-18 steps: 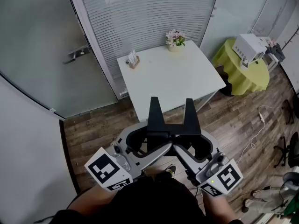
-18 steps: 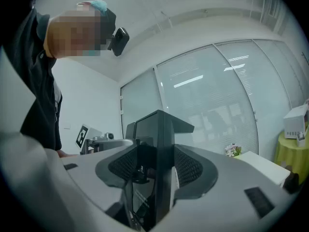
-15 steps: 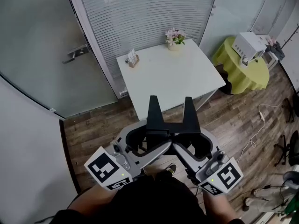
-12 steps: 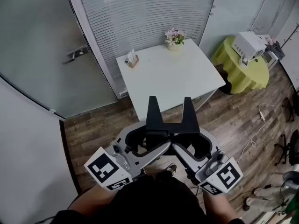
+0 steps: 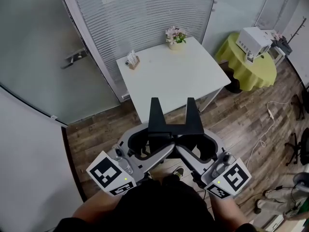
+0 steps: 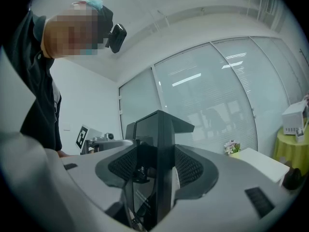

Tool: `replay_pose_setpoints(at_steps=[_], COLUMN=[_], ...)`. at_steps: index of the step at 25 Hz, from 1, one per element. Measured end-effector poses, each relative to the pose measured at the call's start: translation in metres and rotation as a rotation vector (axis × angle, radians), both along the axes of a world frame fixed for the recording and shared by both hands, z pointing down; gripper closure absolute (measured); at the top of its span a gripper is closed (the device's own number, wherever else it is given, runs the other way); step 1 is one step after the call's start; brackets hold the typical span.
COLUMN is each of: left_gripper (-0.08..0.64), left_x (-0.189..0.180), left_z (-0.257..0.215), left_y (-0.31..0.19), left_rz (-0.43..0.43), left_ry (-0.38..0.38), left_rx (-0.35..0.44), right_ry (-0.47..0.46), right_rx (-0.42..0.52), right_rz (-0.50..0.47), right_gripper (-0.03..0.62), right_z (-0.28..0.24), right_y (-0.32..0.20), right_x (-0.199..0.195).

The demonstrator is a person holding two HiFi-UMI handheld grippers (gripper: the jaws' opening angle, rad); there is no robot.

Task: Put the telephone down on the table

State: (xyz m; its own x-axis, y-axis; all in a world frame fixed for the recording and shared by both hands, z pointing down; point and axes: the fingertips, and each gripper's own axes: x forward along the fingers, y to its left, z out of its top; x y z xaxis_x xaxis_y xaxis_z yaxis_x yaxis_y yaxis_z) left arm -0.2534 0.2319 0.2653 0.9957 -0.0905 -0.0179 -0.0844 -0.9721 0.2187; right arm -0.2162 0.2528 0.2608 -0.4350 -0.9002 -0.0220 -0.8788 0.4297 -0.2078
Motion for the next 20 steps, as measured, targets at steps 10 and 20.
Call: replay_pose_setpoints(at_steps=[10, 20], left_gripper=[0.314, 0.314], left_x=[0.019, 0.049], left_z=[-0.001, -0.001], left_y=[-0.001, 0.005], left_rz=[-0.005, -0.025], left_ry=[-0.005, -0.016], left_rx=[0.009, 0.014], right_ry=[-0.004, -0.015], right_rx=[0.008, 0.012], right_rz=[-0.007, -0.024], right_gripper=[0.336, 0.336], right_z=[-0.001, 0.0], right_y=[-0.001, 0.004], right_x=[0.019, 0.05])
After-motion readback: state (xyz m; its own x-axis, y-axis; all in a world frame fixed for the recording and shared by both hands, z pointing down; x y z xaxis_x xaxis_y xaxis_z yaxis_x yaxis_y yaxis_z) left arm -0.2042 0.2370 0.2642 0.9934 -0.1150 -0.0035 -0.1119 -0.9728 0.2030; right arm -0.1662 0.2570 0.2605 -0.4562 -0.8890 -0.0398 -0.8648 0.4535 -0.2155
